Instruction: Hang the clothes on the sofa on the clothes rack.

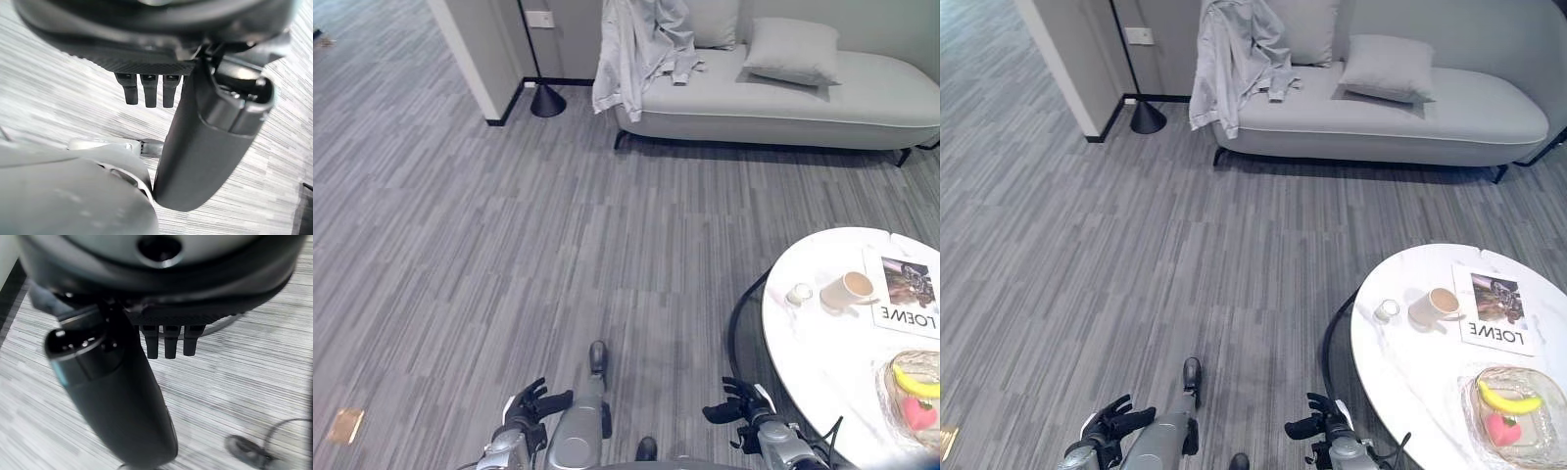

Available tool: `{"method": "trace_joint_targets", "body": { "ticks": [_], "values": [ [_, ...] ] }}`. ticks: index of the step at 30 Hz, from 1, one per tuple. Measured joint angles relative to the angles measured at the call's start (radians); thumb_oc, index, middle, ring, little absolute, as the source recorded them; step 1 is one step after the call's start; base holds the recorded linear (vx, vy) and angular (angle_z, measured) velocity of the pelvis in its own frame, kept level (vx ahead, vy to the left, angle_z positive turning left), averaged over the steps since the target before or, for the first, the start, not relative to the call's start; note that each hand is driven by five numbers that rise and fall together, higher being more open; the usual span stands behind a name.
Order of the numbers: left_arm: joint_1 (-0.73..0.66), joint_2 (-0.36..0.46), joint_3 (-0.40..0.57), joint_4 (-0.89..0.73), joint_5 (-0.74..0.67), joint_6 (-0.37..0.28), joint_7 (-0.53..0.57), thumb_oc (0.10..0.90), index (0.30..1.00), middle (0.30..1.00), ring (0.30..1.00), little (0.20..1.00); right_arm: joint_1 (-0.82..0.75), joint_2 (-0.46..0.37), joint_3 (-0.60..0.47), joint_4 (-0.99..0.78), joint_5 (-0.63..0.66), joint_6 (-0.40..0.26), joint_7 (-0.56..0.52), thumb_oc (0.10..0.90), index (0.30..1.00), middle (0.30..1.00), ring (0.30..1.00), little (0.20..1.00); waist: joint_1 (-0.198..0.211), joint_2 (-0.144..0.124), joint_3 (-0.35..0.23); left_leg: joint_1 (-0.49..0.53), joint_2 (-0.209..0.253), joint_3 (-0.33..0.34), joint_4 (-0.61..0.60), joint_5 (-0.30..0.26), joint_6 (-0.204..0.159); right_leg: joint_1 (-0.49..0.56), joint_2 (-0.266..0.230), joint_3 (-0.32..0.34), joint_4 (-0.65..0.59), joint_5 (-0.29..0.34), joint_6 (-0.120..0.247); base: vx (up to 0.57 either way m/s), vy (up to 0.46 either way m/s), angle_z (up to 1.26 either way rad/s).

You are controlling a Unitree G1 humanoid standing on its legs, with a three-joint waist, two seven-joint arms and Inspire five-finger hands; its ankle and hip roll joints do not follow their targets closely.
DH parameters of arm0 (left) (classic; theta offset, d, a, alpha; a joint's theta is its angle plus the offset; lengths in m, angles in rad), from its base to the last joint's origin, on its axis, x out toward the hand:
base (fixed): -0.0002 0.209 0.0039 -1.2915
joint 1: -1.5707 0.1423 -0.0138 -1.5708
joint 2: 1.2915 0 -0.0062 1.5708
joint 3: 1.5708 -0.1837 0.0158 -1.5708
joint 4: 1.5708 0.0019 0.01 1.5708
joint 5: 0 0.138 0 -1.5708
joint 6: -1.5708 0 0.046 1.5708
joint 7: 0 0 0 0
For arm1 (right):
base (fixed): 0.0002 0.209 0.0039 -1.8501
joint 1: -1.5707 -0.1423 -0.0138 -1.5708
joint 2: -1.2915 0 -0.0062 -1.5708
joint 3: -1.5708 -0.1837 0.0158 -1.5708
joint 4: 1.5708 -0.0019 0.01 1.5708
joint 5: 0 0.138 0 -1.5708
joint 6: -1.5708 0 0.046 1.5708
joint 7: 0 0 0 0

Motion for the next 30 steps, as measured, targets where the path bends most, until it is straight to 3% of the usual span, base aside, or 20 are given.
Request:
{"method": "trace_joint_targets", "body": {
  "ticks": [1,2,3,5,8,10,12,13,14,15,16,18,20,23,24,25,26,28,29,30],
  "values": [
    [0.003,0.005,-0.012,0.024,0.006,0.0,-0.001,0.8,0.9,0.9,0.9,0.9,0.021,-0.01,-0.001,-0.015,-0.007,-0.001,0.004,0.8,0.9,0.9,0.9,0.9,-0.001,0.011,-0.015,0.021,-0.017,0.009,-0.006,0.017,0.024,0.026,0.003,0.005,0.014,0.0,0.0,0.69,0.44,-0.37],
    [0.01,-0.003,-0.02,0.065,0.009,0.007,-0.013,0.8,0.9,0.9,0.9,0.9,0.06,-0.027,0.006,-0.022,-0.01,0.004,0.015,0.8,0.9,0.9,0.9,0.9,0.004,0.041,-0.047,0.091,-0.031,-0.011,-0.007,0.04,0.094,0.017,0.024,0.007,0.182,-0.056,0.051,0.48,0.333,-0.4],
    [0.02,0.005,-0.033,0.065,0.011,0.018,-0.015,0.8,0.9,0.9,0.9,0.9,0.075,-0.029,0.027,-0.034,-0.01,0.005,0.02,0.8,0.9,0.9,0.9,0.9,0.008,0.029,-0.056,0.118,-0.032,-0.002,0.007,0.038,0.1,-0.059,0.015,-0.02,0.388,-0.071,0.059,0.45,0.361,-0.38],
    [0.05,0.039,-0.073,0.037,0.015,0.021,-0.029,0.8,0.9,0.9,0.9,0.9,0.122,-0.026,0.057,-0.091,-0.044,0.004,0.038,0.8,0.9,0.9,0.9,0.9,-0.027,-0.011,-0.085,0.187,-0.061,-0.043,-0.003,-0.022,0.127,-0.262,-0.104,-0.113,0.853,-0.061,0.055,0.45,0.388,0.13],
    [0.027,0.061,-0.124,0.025,0.038,0.026,-0.038,0.8,0.9,0.9,0.9,0.9,0.151,-0.028,0.039,-0.148,-0.048,0.004,0.037,0.8,0.9,0.9,0.9,0.9,-0.082,-0.011,-0.083,0.29,-0.111,-0.138,0.0,-0.082,0.127,-0.417,-0.278,-0.149,1.058,-0.066,0.05,0.51,0.193,0.75],
    [-0.017,0.041,-0.114,0.004,0.037,0.016,-0.04,0.8,0.9,0.9,0.9,0.9,0.148,-0.031,0.005,-0.206,-0.047,0.001,0.04,0.8,0.9,0.9,0.9,0.9,-0.095,0.06,-0.041,0.351,-0.062,-0.193,-0.002,-0.126,0.136,-0.472,-0.255,-0.186,0.814,-0.072,0.04,0.55,0.001,0.8],
    [-0.039,0.035,-0.105,-0.013,0.036,0.017,-0.044,0.8,0.9,0.9,0.9,0.9,0.124,-0.039,0.02,-0.246,-0.047,-0.003,0.05,0.8,0.9,0.9,0.9,0.9,-0.124,0.084,-0.029,0.399,-0.051,-0.204,0.015,-0.18,0.124,-0.566,-0.208,-0.167,0.546,-0.032,0.109,0.68,-0.048,0.89],
    [-0.024,0.047,-0.079,-0.012,0.036,0.022,-0.035,0.8,0.9,0.9,0.9,0.9,0.142,-0.03,0.037,-0.323,-0.047,-0.008,0.058,0.8,0.9,0.9,0.9,0.9,-0.147,0.049,-0.014,0.504,-0.047,-0.237,0.034,-0.28,0.027,-0.588,-0.096,-0.109,0.144,0.048,0.123,1.01,-0.021,1.44],
    [0.044,0.026,-0.095,-0.07,0.036,0.011,-0.031,0.8,0.9,0.9,0.9,0.9,0.206,-0.029,0.033,-0.346,-0.038,-0.023,0.066,0.8,0.9,0.9,0.9,0.9,-0.164,0.02,-0.053,0.561,-0.037,-0.274,0.056,-0.404,0.056,-0.671,-0.037,-0.03,0.266,0.078,0.069,1.2,-0.035,1.33],
    [0.059,0.014,-0.096,-0.072,0.036,0.019,-0.03,0.8,0.9,0.9,0.9,0.9,0.215,-0.037,0.022,-0.366,-0.039,-0.03,0.066,0.8,0.9,0.9,0.9,0.9,-0.167,0.032,-0.067,0.576,-0.013,-0.283,0.061,-0.438,0.055,-0.695,-0.01,-0.02,0.336,0.116,0.055,1.0,-0.08,0.8],
    [0.074,0.0,-0.102,-0.072,0.039,0.021,-0.033,0.8,0.9,0.9,0.9,0.9,0.194,-0.039,0.014,-0.376,-0.042,-0.018,0.065,0.8,0.9,0.9,0.9,0.9,-0.169,0.068,-0.076,0.575,0.032,-0.295,0.103,-0.467,0.0,-0.683,0.028,-0.014,0.367,0.128,0.077,0.58,-0.101,0.48],
    [0.064,-0.002,-0.127,-0.019,0.051,0.025,-0.065,0.8,0.9,0.9,0.9,0.9,0.143,-0.024,0.01,-0.29,-0.047,-0.008,0.071,0.8,0.9,0.9,0.9,0.9,-0.183,0.047,-0.061,0.595,0.05,-0.295,0.143,-0.419,-0.028,-0.639,0.007,-0.105,0.394,0.135,0.074,0.6,-0.155,0.54],
    [0.061,-0.006,-0.12,0.02,0.072,0.03,-0.078,0.8,0.9,0.9,0.9,0.9,0.134,-0.023,-0.001,-0.227,-0.048,-0.001,0.071,0.8,0.9,0.9,0.9,0.9,-0.189,0.005,-0.062,0.629,0.065,-0.329,0.179,-0.33,-0.082,-0.543,0.009,-0.116,0.38,0.134,-0.098,0.29,-0.094,0.69],
    [0.039,-0.003,-0.121,0.004,0.079,0.021,-0.08,0.8,0.9,0.9,0.9,0.9,0.13,-0.047,-0.029,-0.197,-0.049,-0.002,0.058,0.8,0.9,0.9,0.9,0.9,-0.177,-0.007,-0.067,0.536,0.046,-0.342,0.346,-0.276,-0.151,-0.41,0.022,-0.122,0.268,0.119,-0.118,0.55,-0.257,0.41],
    [0.035,-0.002,-0.121,-0.012,0.078,0.018,-0.07,0.8,0.9,0.9,0.9,0.9,0.123,-0.045,-0.059,-0.181,-0.048,-0.002,0.056,0.8,0.9,0.9,0.9,0.9,-0.178,-0.011,-0.057,0.43,0.047,-0.315,0.59,-0.213,-0.189,-0.353,0.027,-0.127,0.217,0.096,-0.13,0.4,-0.218,0.75],
    [0.021,0.004,-0.124,-0.056,0.076,0.017,-0.079,0.8,0.9,0.9,0.9,0.9,0.136,-0.055,-0.073,-0.157,-0.048,0.005,0.054,0.8,0.9,0.9,0.9,0.9,-0.152,-0.007,-0.041,0.127,0.054,-0.313,1.153,-0.044,-0.175,-0.266,0.053,-0.123,0.149,0.076,-0.159,0.54,-0.208,0.4],
    [-0.011,0.018,-0.135,-0.07,0.077,0.004,-0.075,0.8,0.9,0.9,0.9,0.9,0.13,-0.048,-0.075,-0.129,-0.048,0.01,0.048,0.8,0.9,0.9,0.9,0.9,-0.116,-0.026,-0.023,-0.004,0.032,-0.285,1.333,-0.045,-0.134,-0.248,0.052,-0.105,0.161,0.081,-0.156,0.45,-0.069,-0.07],
    [-0.035,0.057,-0.116,-0.072,0.043,0.008,-0.059,0.8,0.9,0.9,0.9,0.9,0.091,-0.042,-0.05,-0.12,-0.048,0.014,0.04,0.8,0.9,0.9,0.9,0.9,-0.095,-0.044,-0.016,-0.18,-0.002,-0.249,1.293,-0.117,-0.094,-0.187,0.039,-0.062,0.135,0.055,-0.149,0.56,0.004,-0.52],
    [-0.06,0.069,-0.12,-0.073,0.04,0.01,-0.055,0.8,0.9,0.9,0.9,0.9,0.063,-0.036,-0.048,-0.108,-0.048,0.017,0.04,0.8,0.9,0.9,0.9,0.9,-0.079,-0.058,0.02,-0.212,0.004,-0.198,1.108,-0.161,-0.036,-0.146,0.027,-0.026,0.113,0.04,-0.137,0.5,0.121,-0.73],
    [-0.06,0.081,-0.111,-0.094,0.034,0.01,-0.048,0.8,0.9,0.9,0.9,0.9,0.047,-0.033,-0.045,-0.106,-0.048,0.025,0.037,0.8,0.9,0.9,0.9,0.9,-0.063,-0.066,0.034,-0.204,0.02,-0.157,0.817,-0.168,-0.023,-0.103,0.018,0.003,0.077,0.036,-0.124,0.33,0.1,-0.93]
  ]
}}
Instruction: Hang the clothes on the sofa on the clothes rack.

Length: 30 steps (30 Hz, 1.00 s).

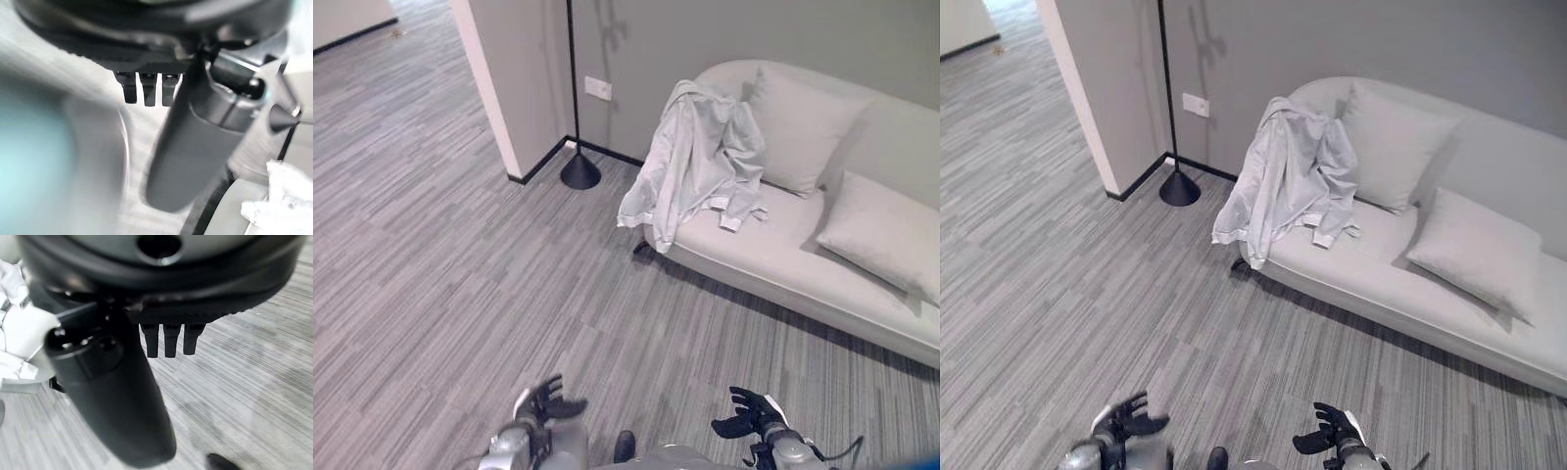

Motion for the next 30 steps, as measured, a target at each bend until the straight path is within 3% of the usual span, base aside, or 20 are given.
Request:
{"method": "trace_joint_targets", "body": {
  "ticks": [2,3,5,6,7,8,9,11,12,13,14,16,18,19,20,22,25,26,28,30],
  "values": [
    [0.044,-0.008,-0.011,-0.044,0.0,0.004,0.007,0.8,0.9,0.9,0.9,0.9,0.005,-0.014,0.007,0.002,0.001,-0.001,-0.013,0.8,0.9,0.9,0.9,0.9,0.002,0.03,-0.003,0.062,-0.007,-0.012,-0.62,0.053,-0.004,0.114,0.01,0.026,-0.084,-0.006,0.037,0.5,0.161,-0.64],
    [0.057,-0.02,-0.009,-0.045,-0.003,0.009,0.006,0.8,0.9,0.9,0.9,0.9,0.014,-0.023,0.025,0.001,0.0,-0.002,-0.026,0.8,0.9,0.9,0.9,0.9,-0.011,0.057,-0.01,0.057,-0.024,-0.054,-0.727,0.063,-0.018,0.177,0.009,0.018,-0.084,-0.033,0.056,0.48,0.16,-0.26],
    [0.066,-0.036,-0.011,-0.034,0.0,0.003,0.007,0.8,0.9,0.9,0.9,0.9,0.047,-0.037,0.061,0.012,-0.001,0.003,-0.034,0.8,0.9,0.9,0.9,0.9,-0.008,0.061,-0.032,0.05,-0.046,-0.081,-0.791,0.036,-0.023,0.259,0.002,0.035,-0.082,-0.079,0.119,0.5,0.229,-0.51],
    [0.085,-0.052,-0.014,-0.035,0.0,0.009,0.024,0.8,0.9,0.9,0.9,0.9,0.09,-0.057,0.063,-0.014,-0.002,0.006,-0.034,0.8,0.9,0.9,0.9,0.9,-0.006,0.103,-0.064,0.089,-0.045,-0.008,-0.641,0.011,0.061,0.342,0.013,0.063,-0.06,-0.09,0.137,0.87,0.459,-0.6],
    [0.095,-0.039,-0.025,-0.023,0.0,0.012,0.023,0.8,0.9,0.9,0.9,0.9,0.11,-0.051,0.067,-0.03,-0.003,0.007,-0.036,0.8,0.9,0.9,0.9,0.9,-0.02,0.086,-0.065,0.13,-0.063,-0.025,-0.656,0.136,0.109,0.379,0.005,0.066,-0.028,-0.092,0.141,0.64,0.378,-0.65],
    [0.079,-0.027,-0.003,0.018,0.001,0.012,0.024,0.8,0.9,0.9,0.9,0.9,0.128,-0.015,0.065,-0.028,-0.01,0.015,-0.03,0.8,0.9,0.9,0.9,0.9,-0.016,0.022,-0.086,0.206,-0.079,0.02,-0.677,0.189,0.099,0.348,-0.067,0.089,0.123,-0.089,0.145,0.53,0.358,-1.09],
    [0.099,-0.011,0.033,0.05,0.009,0.013,0.028,0.8,0.9,0.9,0.9,0.9,0.132,0.02,0.06,-0.029,-0.039,0.013,-0.022,0.8,0.9,0.9,0.9,0.9,0.013,0.003,-0.115,0.278,-0.069,0.079,-0.707,0.193,0.099,0.255,-0.094,0.104,0.351,-0.023,0.178,0.29,0.24,-1.59],
    [0.128,0.006,0.031,0.053,0.009,0.017,0.033,0.8,0.9,0.9,0.9,0.9,0.141,0.033,0.068,-0.073,-0.046,-0.002,-0.017,0.8,0.9,0.9,0.9,0.9,-0.004,0.004,-0.137,0.384,-0.074,0.104,-0.764,0.182,0.116,0.091,-0.143,0.036,0.658,0.108,0.197,0.26,0.237,-1.04],
    [0.128,0.01,0.022,0.054,0.011,0.018,0.032,0.8,0.9,0.9,0.9,0.9,0.146,0.03,0.067,-0.089,-0.054,-0.005,-0.016,0.8,0.9,0.9,0.9,0.9,-0.013,0.009,-0.136,0.415,-0.079,0.1,-0.789,0.172,0.125,0.043,-0.154,-0.001,0.717,0.084,0.182,0.41,0.188,0.11],
    [0.054,0.0,0.007,0.067,0.047,0.013,0.028,0.8,0.9,0.9,0.9,0.9,0.132,0.027,0.053,-0.106,-0.077,0.002,-0.02,0.8,0.9,0.9,0.9,0.9,-0.03,0.046,-0.114,0.502,-0.095,0.07,-0.821,0.129,0.133,-0.168,-0.238,-0.147,0.83,0.021,0.147,0.33,0.107,0.55],
    [0.034,0.0,-0.004,0.058,0.047,0.009,0.028,0.8,0.9,0.9,0.9,0.9,0.133,0.027,0.047,-0.12,-0.077,0.004,-0.018,0.8,0.9,0.9,0.9,0.9,-0.036,0.057,-0.111,0.541,-0.111,0.021,-0.821,0.1,0.092,-0.252,-0.318,-0.233,0.726,0.008,0.144,0.44,-0.027,0.87],
    [0.016,0.0,-0.005,0.04,0.048,0.01,0.032,0.8,0.9,0.9,0.9,0.9,0.13,0.022,0.012,-0.156,-0.077,0.002,-0.02,0.8,0.9,0.9,0.9,0.9,-0.057,0.074,-0.1,0.593,-0.132,-0.008,-0.812,0.082,0.08,-0.277,-0.352,-0.337,0.272,0.043,0.19,0.31,-0.107,0.97],
    [0.023,-0.005,-0.004,0.008,0.054,0.009,0.039,0.8,0.9,0.9,0.9,0.9,0.128,0.006,0.015,-0.165,-0.077,0.001,-0.02,0.8,0.9,0.9,0.9,0.9,-0.046,0.092,-0.098,0.627,-0.126,-0.017,-0.814,0.023,0.037,-0.334,-0.289,-0.22,0.068,0.106,0.287,0.22,-0.059,0.59],
    [0.019,0.009,-0.006,0.007,0.082,0.011,0.041,0.8,0.9,0.9,0.9,0.9,0.11,0.002,0.014,-0.168,-0.077,0.001,-0.021,0.8,0.9,0.9,0.9,0.9,-0.051,0.09,-0.092,0.639,-0.129,-0.042,-0.817,0.003,0.049,-0.371,-0.235,-0.069,-0.013,0.124,0.314,0.21,-0.096,1.08],
    [0.028,0.026,-0.014,0.0,0.088,0.011,0.039,0.8,0.9,0.9,0.9,0.9,0.107,-0.001,0.002,-0.169,-0.078,0.004,-0.023,0.8,0.9,0.9,0.9,0.9,-0.065,0.075,-0.08,0.67,-0.139,-0.057,-0.819,-0.016,0.065,-0.402,-0.185,0.044,-0.028,0.166,0.289,0.16,-0.085,1.34],
    [0.073,0.023,-0.014,-0.048,0.088,0.012,0.039,0.8,0.9,0.9,0.9,0.9,0.138,-0.004,-0.018,-0.169,-0.079,0.017,-0.022,0.8,0.9,0.9,0.9,0.9,-0.067,0.055,-0.086,0.727,-0.152,-0.059,-0.819,-0.043,0.038,-0.379,-0.182,-0.033,0.05,0.22,0.224,0.15,-0.103,1.01],
    [0.159,0.009,-0.012,-0.107,0.088,0.016,0.039,0.8,0.9,0.9,0.9,0.9,0.129,-0.029,-0.062,-0.189,-0.089,0.017,-0.025,0.8,0.9,0.9,0.9,0.9,-0.016,0.056,-0.09,0.742,-0.151,-0.033,-0.76,-0.079,-0.016,-0.282,-0.155,-0.048,-0.033,0.356,0.117,0.11,-0.121,-0.09],
    [0.174,0.013,-0.01,-0.12,0.089,0.015,0.036,0.8,0.9,0.9,0.9,0.9,0.112,-0.031,-0.069,-0.208,-0.102,0.018,-0.027,0.8,0.9,0.9,0.9,0.9,-0.016,0.013,-0.075,0.671,-0.17,-0.023,-0.645,-0.122,-0.023,-0.26,-0.189,-0.037,-0.08,0.369,0.116,0.11,-0.11,-0.18],
    [0.17,0.012,-0.014,-0.142,0.09,0.015,0.025,0.8,0.9,0.9,0.9,0.9,0.105,-0.056,-0.097,-0.26,-0.117,0.015,-0.036,0.8,0.9,0.9,0.9,0.9,-0.022,0.002,-0.065,0.609,-0.107,-0.006,-0.718,-0.146,0.006,-0.248,-0.191,-0.043,-0.085,0.369,0.115,0.09,-0.112,0.24],
    [0.172,0.009,-0.018,-0.167,0.09,0.019,0.023,0.8,0.9,0.9,0.9,0.9,0.093,-0.091,-0.145,-0.317,-0.119,-0.001,-0.046,0.8,0.9,0.9,0.9,0.9,-0.027,0.033,-0.048,0.64,-0.007,0.038,-0.823,-0.003,-0.025,-0.211,-0.138,-0.042,-0.091,0.324,0.139,0.06,-0.082,-0.18]
  ]
}}
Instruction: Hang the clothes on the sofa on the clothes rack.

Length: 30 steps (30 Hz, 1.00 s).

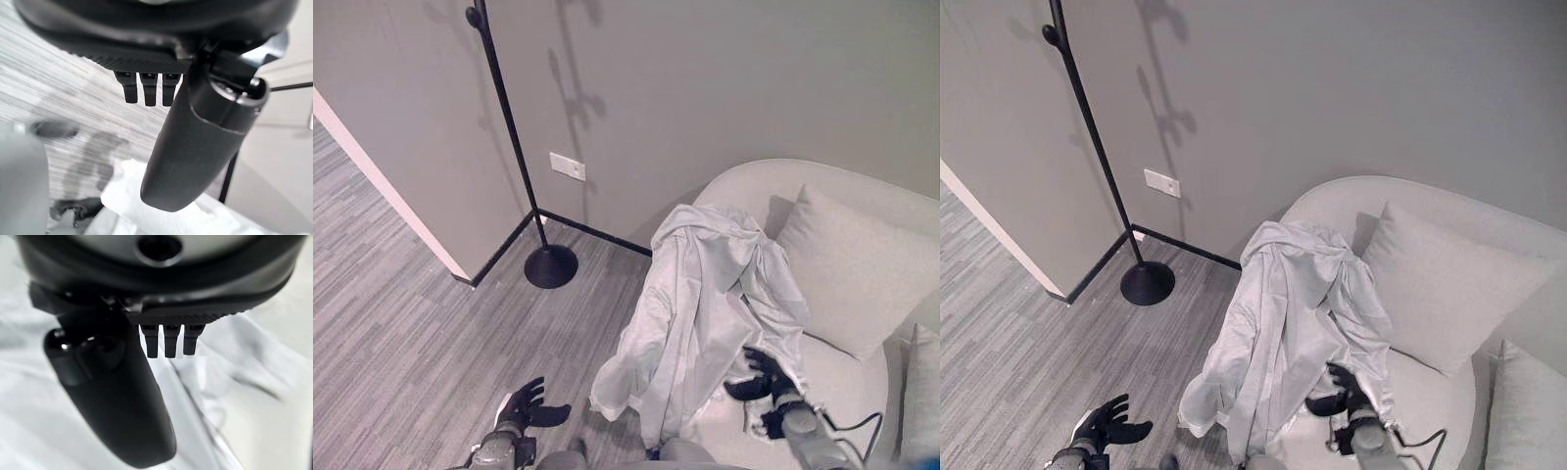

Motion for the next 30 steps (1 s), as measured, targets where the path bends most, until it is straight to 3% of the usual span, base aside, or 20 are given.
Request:
{"method": "trace_joint_targets", "body": {
  "ticks": [2,6,9,11,15,16,17,20,23,25,27,30],
  "values": [
    [-0.002,0.0,0.002,-0.038,0.0,0.003,-0.002,0.8,0.9,0.9,0.9,0.9,0.01,-0.005,-0.016,-0.011,-0.001,-0.003,-0.008,0.8,0.9,0.9,0.9,0.9,-0.016,0.01,0.003,0.001,0.015,-0.001,-0.004,-0.008,0.011,0.006,0.001,-0.025,0.003,-0.027,0.015,0.04,-0.037,-0.08],
    [-0.004,-0.003,-0.006,-0.092,-0.001,-0.001,-0.005,0.8,0.9,0.9,0.9,0.9,0.065,-0.005,-0.023,-0.005,-0.037,0.006,-0.01,0.8,0.9,0.9,0.9,0.9,-0.02,0.009,-0.008,0.019,0.023,0.005,-0.002,-0.008,0.0,0.02,0.005,-0.066,0.006,-0.02,0.019,0.02,0.017,-0.08],
    [-0.006,-0.028,-0.017,-0.092,-0.001,0.0,-0.008,0.8,0.9,0.9,0.9,0.9,0.094,-0.01,-0.029,-0.01,-0.038,0.014,-0.012,0.8,0.9,0.9,0.9,0.9,-0.052,0.065,-0.021,0.038,0.021,0.033,-0.001,-0.014,-0.005,0.023,0.012,-0.034,0.006,-0.005,0.013,-0.02,0.09,-0.3],
    [-0.013,-0.03,-0.016,-0.097,-0.001,-0.001,-0.008,0.8,0.9,0.9,0.9,0.9,0.112,-0.01,-0.029,-0.013,-0.038,0.019,-0.012,0.8,0.9,0.9,0.9,0.9,-0.059,0.075,-0.026,0.05,0.017,0.051,-0.004,-0.02,-0.005,0.027,0.013,-0.012,0.006,-0.004,0.017,-0.06,0.064,-0.34],
    [-0.015,-0.018,-0.015,-0.142,-0.002,-0.003,-0.006,0.8,0.9,0.9,0.9,0.9,0.137,-0.01,-0.032,-0.055,-0.039,0.025,-0.013,0.8,0.9,0.9,0.9,0.9,-0.072,0.045,-0.022,0.047,-0.013,0.091,-0.001,-0.021,0.001,-0.009,0.003,0.026,0.001,-0.002,0.027,-0.16,0.062,-0.44],
    [-0.018,0.015,-0.015,-0.205,-0.002,-0.003,-0.008,0.8,0.9,0.9,0.9,0.9,0.141,-0.01,-0.042,-0.152,-0.047,0.028,-0.013,0.8,0.9,0.9,0.9,0.9,-0.076,0.028,-0.007,0.01,-0.027,0.146,0.0,0.0,0.025,-0.071,-0.015,0.052,0.026,-0.03,0.065,-0.08,0.027,-0.79],
    [-0.03,0.022,-0.015,-0.219,-0.002,-0.002,-0.008,0.8,0.9,0.9,0.9,0.9,0.14,-0.009,-0.053,-0.175,-0.066,0.027,-0.014,0.8,0.9,0.9,0.9,0.9,-0.078,0.03,0.009,0.004,-0.017,0.158,0.0,0.003,0.032,-0.091,-0.016,0.045,0.052,-0.052,0.093,-0.03,-0.019,-0.67],
    [-0.056,0.028,-0.005,-0.223,-0.002,-0.003,-0.006,0.8,0.9,0.9,0.9,0.9,0.145,-0.009,-0.081,-0.213,-0.078,0.033,-0.013,0.8,0.9,0.9,0.9,0.9,-0.074,0.033,0.033,0.002,0.013,0.171,-0.004,0.006,0.043,-0.128,-0.051,0.045,0.145,-0.049,0.1,0.03,-0.046,-0.13],
    [-0.052,0.048,-0.003,-0.222,-0.002,-0.003,-0.008,0.8,0.9,0.9,0.9,0.9,0.147,-0.017,-0.108,-0.297,-0.098,0.041,-0.013,0.8,0.9,0.9,0.9,0.9,-0.074,0.007,0.031,0.009,0.01,0.16,-0.004,0.009,0.032,-0.041,-0.139,0.04,0.055,-0.043,0.109,0.12,-0.107,0.02],
    [-0.039,0.04,0.008,-0.216,-0.001,-0.005,-0.008,0.8,0.9,0.9,0.9,0.9,0.133,-0.093,-0.106,-0.391,-0.137,0.035,-0.012,0.8,0.9,0.9,0.9,0.9,-0.065,-0.011,0.026,0.007,0.014,0.136,-0.004,0.017,-0.009,0.059,-0.164,0.012,-0.004,-0.027,0.16,0.09,-0.131,0.3],
    [-0.027,0.007,-0.04,-0.218,-0.001,-0.006,-0.025,0.8,0.9,0.9,0.9,0.9,0.068,-0.233,-0.136,-0.392,-0.154,0.018,-0.017,0.8,0.9,0.9,0.9,0.9,-0.066,0.055,0.025,-0.024,0.062,0.096,-0.003,0.041,-0.041,0.057,-0.111,-0.031,0.0,-0.035,0.14,0.02,-0.107,0.5],
    [0.006,-0.01,-0.088,-0.238,-0.001,-0.006,-0.042,0.8,0.9,0.9,0.9,0.9,-0.013,-0.349,-0.139,-0.374,-0.155,0.017,-0.019,0.8,0.9,0.9,0.9,0.9,-0.067,0.093,0.023,-0.047,0.094,0.07,-0.001,0.049,-0.055,0.055,-0.084,-0.063,-0.003,-0.042,0.132,-0.07,-0.09,0.25]
  ]
}}
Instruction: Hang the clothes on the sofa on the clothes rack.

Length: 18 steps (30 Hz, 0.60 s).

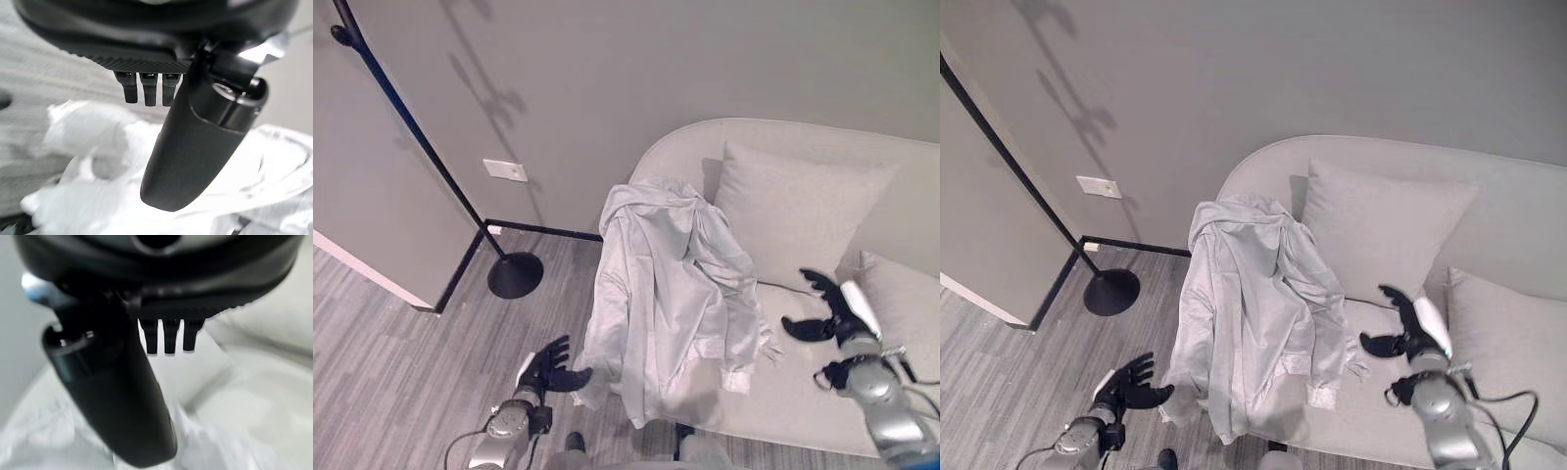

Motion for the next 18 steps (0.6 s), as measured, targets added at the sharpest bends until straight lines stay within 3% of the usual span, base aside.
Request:
{"method": "trace_joint_targets", "body": {
  "ticks": [3,5,6,8,10,14,18],
  "values": [
    [-0.022,0.02,-0.095,-0.047,-0.001,-0.005,-0.01,0.8,0.9,0.9,0.9,0.9,-0.272,-0.114,0.047,0.154,-0.001,0.0,-0.071,0.8,0.9,0.9,0.9,0.9,0.018,0.018,0.023,-0.098,0.006,-0.025,0.002,0.034,-0.011,-0.084,0.006,-0.012,0.004,0.014,-0.007,-0.18,-0.053,0.18],
    [-0.038,0.024,-0.103,-0.079,-0.002,-0.009,-0.011,0.8,0.9,0.9,0.9,0.9,-0.379,-0.127,0.078,0.189,0.0,-0.002,-0.095,0.8,0.9,0.9,0.9,0.9,0.03,0.009,0.056,-0.137,0.004,-0.032,0.006,0.051,-0.009,-0.122,0.005,-0.015,0.005,0.028,-0.008,-0.09,-0.022,0.14],
    [-0.056,0.025,-0.103,-0.082,-0.003,-0.01,-0.011,0.8,0.9,0.9,0.9,0.9,-0.455,-0.126,0.102,0.218,0.002,-0.004,-0.115,0.8,0.9,0.9,0.9,0.9,0.034,0.009,0.095,-0.153,0.003,-0.045,0.005,0.062,-0.009,-0.131,0.002,-0.026,0.005,0.035,-0.013,-0.11,-0.04,0.2],
    [-0.078,0.031,-0.102,-0.083,-0.008,-0.011,-0.008,0.8,0.9,0.9,0.9,0.9,-0.543,-0.125,0.159,0.286,0.004,-0.014,-0.129,0.8,0.9,0.9,0.9,0.9,0.058,0.018,0.113,-0.186,0.002,-0.054,0.003,0.067,-0.003,-0.157,0.001,-0.032,0.005,0.039,-0.015,-0.1,-0.037,0.16],
    [-0.095,0.046,-0.102,-0.084,-0.012,-0.027,0.002,0.8,0.9,0.9,0.9,0.9,-0.699,-0.127,0.294,0.44,0.011,-0.015,-0.136,0.8,0.9,0.9,0.9,0.9,0.063,0.025,0.138,-0.215,0.001,-0.067,0.003,0.075,-0.002,-0.18,0.001,-0.033,0.002,0.041,-0.014,-0.05,-0.013,0.19],
    [-0.093,0.074,-0.091,-0.084,-0.017,-0.033,0.017,0.8,0.9,0.9,0.9,0.9,-0.741,-0.121,0.309,0.455,0.022,-0.015,-0.151,0.8,0.9,0.9,0.9,0.9,0.102,0.049,0.158,-0.264,-0.004,-0.083,0.003,0.088,-0.007,-0.219,-0.003,-0.045,0.005,0.046,-0.022,-0.04,0.004,0.13],
    [-0.088,0.093,-0.082,-0.082,-0.024,-0.036,0.02,0.8,0.9,0.9,0.9,0.9,-0.773,-0.122,0.301,0.461,0.059,-0.01,-0.173,0.8,0.9,0.9,0.9,0.9,0.092,0.05,0.168,-0.276,-0.011,-0.094,0.003,0.087,-0.006,-0.223,-0.011,-0.057,0.005,0.047,-0.023,-0.01,0.01,0.11]
  ]
}}
